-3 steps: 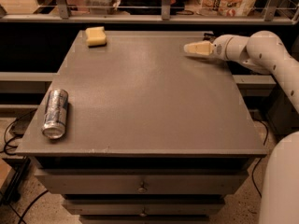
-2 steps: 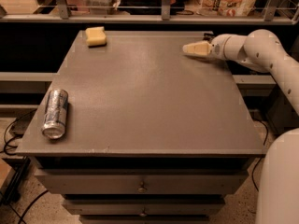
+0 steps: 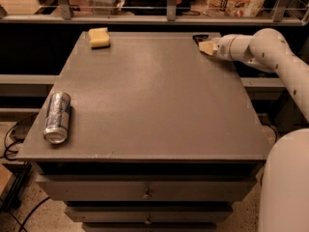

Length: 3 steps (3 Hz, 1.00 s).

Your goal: Move rxbar chocolate near redbull can

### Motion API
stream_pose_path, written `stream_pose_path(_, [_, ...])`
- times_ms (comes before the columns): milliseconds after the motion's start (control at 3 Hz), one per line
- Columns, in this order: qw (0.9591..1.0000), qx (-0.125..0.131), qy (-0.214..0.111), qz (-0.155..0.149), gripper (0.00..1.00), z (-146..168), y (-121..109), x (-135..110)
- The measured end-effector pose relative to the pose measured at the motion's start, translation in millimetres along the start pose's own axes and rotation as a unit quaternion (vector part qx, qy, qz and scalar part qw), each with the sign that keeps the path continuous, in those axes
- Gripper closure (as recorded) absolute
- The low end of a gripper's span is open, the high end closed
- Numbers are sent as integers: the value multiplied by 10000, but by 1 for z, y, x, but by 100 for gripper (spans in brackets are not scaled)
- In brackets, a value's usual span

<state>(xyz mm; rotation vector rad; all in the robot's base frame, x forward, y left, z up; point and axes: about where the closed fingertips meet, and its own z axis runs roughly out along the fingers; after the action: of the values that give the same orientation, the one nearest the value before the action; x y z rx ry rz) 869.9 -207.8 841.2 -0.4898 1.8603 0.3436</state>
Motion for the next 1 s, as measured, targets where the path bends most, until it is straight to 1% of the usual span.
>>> stream_pose_path(333, [10000,25,-30,16,88,0,-4,-3])
stream_pose_path(667, [9997,-132,-111,-196,100,-6,13,-28])
stream_pose_path(1000, [9981,-348,-168,-471,100,-13,34,-51])
